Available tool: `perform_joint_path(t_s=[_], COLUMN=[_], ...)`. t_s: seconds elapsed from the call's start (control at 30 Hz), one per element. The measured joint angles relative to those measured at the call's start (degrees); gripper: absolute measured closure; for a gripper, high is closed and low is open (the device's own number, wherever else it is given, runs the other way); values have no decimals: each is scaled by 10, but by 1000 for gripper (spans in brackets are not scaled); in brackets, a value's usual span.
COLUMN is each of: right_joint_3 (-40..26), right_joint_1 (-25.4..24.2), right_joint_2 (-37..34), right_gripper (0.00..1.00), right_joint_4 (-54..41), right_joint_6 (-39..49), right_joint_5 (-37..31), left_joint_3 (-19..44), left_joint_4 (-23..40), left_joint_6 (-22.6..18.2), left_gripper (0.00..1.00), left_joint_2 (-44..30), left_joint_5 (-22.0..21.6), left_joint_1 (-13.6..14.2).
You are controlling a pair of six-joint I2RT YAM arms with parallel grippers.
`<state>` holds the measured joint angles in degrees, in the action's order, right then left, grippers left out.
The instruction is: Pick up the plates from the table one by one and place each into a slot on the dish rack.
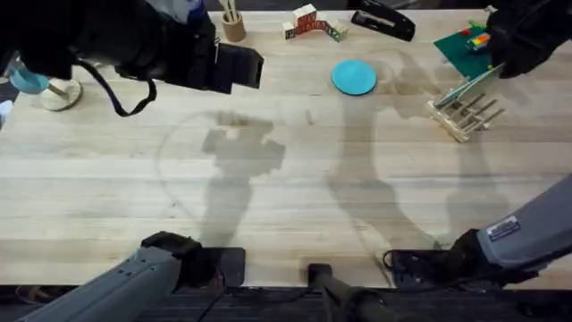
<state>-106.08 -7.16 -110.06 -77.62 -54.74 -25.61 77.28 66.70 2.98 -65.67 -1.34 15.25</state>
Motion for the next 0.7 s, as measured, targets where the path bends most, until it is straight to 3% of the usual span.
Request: perform_joint_path(t_s=[0.7], right_joint_3=[2], right_joint_1=[0], right_joint_2=[0], right_gripper=[972], right_joint_4=[10], right_joint_6=[34], right_joint_5=[6], left_joint_3=[0], left_joint_4=[0], left_joint_6=[0], left_gripper=[6], left_joint_2=[0], left_joint_5=[0], left_joint_1=[0])
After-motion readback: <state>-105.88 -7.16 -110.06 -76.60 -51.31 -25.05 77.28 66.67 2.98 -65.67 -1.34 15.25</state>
